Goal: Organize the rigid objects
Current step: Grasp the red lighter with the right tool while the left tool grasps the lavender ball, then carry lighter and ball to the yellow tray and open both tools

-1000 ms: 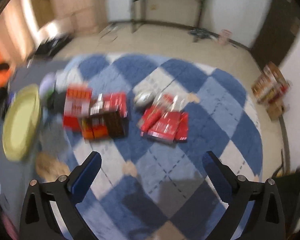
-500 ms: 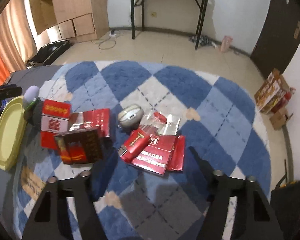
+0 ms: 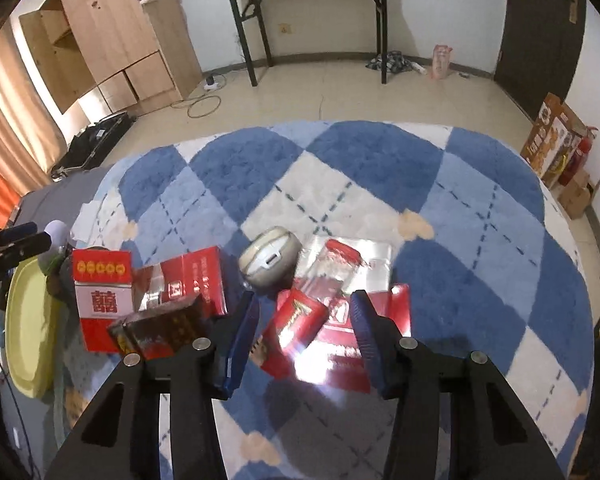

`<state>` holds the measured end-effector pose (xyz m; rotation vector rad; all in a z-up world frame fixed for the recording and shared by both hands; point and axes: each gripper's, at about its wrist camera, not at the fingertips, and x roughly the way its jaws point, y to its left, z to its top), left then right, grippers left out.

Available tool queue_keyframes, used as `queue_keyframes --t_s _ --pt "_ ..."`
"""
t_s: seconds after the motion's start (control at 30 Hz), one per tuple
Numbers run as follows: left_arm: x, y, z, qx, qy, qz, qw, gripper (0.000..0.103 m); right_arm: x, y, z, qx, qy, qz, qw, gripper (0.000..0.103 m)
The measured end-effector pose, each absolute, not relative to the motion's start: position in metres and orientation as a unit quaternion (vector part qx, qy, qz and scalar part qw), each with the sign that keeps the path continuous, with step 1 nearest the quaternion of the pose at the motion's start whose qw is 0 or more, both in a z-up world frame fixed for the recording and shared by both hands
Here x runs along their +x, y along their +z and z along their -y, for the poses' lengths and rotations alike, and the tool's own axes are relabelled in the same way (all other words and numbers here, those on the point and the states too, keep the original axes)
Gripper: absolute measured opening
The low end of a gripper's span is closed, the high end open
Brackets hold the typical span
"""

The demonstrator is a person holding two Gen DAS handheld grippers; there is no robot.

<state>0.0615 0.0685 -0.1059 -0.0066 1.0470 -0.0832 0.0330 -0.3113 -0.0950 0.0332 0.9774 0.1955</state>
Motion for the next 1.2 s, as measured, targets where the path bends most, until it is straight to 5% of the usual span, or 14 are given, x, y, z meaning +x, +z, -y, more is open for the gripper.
queue_keyframes --t_s 0.27,0.37,0.5,0.9,1.2 --pt "0.062 -0.125 -0.071 0.003 -0.03 -0.514 0.857 0.089 0.027 -0.104 0.298 -0.038 0.084 -0.443 0.892 0.03" --pt "0.062 -0.128 -0.07 0.005 -0.03 -0.515 0.857 0.066 0.024 -0.105 0.302 -0.032 0.088 -0.434 0.896 0.025" --pt "0.056 -0.124 -0.068 0.013 -0.031 -0.5 0.865 0.057 0.021 -0.104 0.306 -0.03 0.094 -0.429 0.898 0.023" --pt "0.02 -0.07 -0.103 -0.034 -0.039 -0.444 0.894 0.055 -0.009 -0.063 0.301 -0.006 0.149 -0.393 0.907 0.023" --pt "-0.031 -0.094 -0.218 -0.047 0.064 -0.467 0.88 0.055 -0.069 -0.061 0.14 -0.01 0.355 -0.413 0.839 0.023"
